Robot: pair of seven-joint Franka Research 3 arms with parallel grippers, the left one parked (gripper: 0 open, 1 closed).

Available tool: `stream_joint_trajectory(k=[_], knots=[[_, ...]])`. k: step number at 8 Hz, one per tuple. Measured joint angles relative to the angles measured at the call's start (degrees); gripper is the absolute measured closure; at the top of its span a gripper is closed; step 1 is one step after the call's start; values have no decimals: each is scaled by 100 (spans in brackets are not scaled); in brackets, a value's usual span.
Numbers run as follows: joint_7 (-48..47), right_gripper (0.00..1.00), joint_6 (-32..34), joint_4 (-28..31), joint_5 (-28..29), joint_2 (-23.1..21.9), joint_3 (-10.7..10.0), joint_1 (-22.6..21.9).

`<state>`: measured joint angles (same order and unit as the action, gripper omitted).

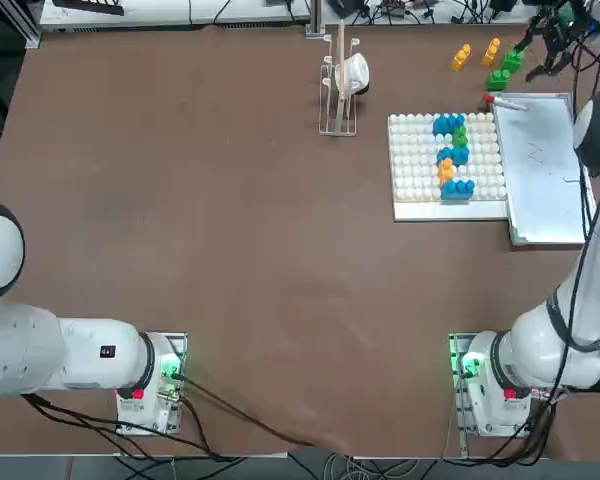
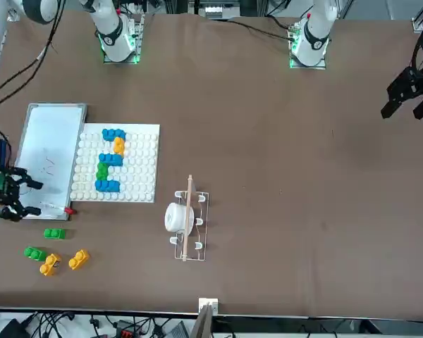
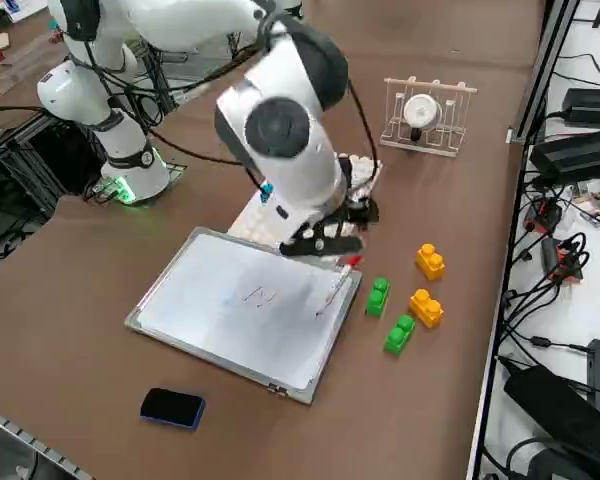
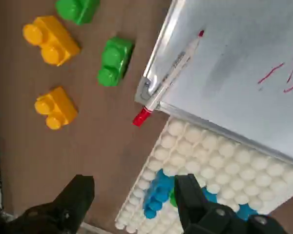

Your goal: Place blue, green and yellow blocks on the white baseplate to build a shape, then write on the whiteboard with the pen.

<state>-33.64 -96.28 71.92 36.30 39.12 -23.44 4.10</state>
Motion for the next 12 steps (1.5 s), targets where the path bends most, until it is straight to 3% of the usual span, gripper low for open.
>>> stream_joint_trajectory(k=[3,6,9,11,12], knots=[[1347,0,92,-181,-1333,-706,18,-684],[3235,0,387,-174,-1970,-1336,4,-880],[3713,0,510,-155,-2635,-1779,69,-1342],[3709,0,714,-1,-2820,-2227,526,-1349],[3710,0,825,209,-3066,-2551,913,-1113]])
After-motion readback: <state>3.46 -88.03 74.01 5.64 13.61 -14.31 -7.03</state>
